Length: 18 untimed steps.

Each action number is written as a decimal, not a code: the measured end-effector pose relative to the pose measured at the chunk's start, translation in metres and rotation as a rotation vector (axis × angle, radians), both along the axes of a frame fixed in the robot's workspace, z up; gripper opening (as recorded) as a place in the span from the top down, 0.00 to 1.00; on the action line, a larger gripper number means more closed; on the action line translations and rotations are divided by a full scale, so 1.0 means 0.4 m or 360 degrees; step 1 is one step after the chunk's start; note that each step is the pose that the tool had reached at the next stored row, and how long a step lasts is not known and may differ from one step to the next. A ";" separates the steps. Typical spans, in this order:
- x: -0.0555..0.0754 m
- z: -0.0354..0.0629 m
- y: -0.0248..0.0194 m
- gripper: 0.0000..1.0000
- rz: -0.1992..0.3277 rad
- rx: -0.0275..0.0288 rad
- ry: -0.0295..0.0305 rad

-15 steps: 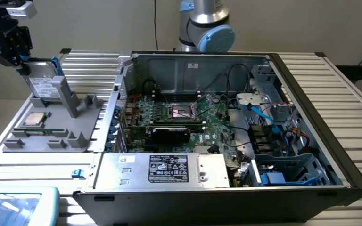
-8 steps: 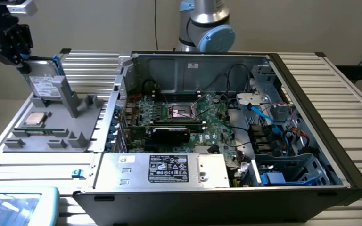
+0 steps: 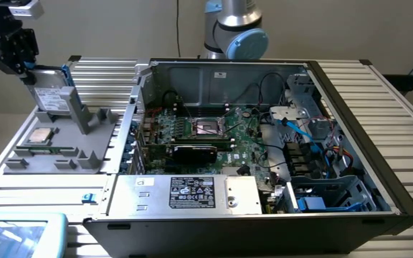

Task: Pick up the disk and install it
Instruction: 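Pick up the disk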

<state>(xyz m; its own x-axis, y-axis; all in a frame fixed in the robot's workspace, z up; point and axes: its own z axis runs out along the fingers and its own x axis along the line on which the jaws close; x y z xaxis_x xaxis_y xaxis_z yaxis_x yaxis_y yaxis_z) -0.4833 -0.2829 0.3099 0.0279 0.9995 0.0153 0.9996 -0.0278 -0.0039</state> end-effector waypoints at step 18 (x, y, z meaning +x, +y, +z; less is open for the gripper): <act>0.000 -0.017 0.000 0.31 0.0000 0.00000 -0.00002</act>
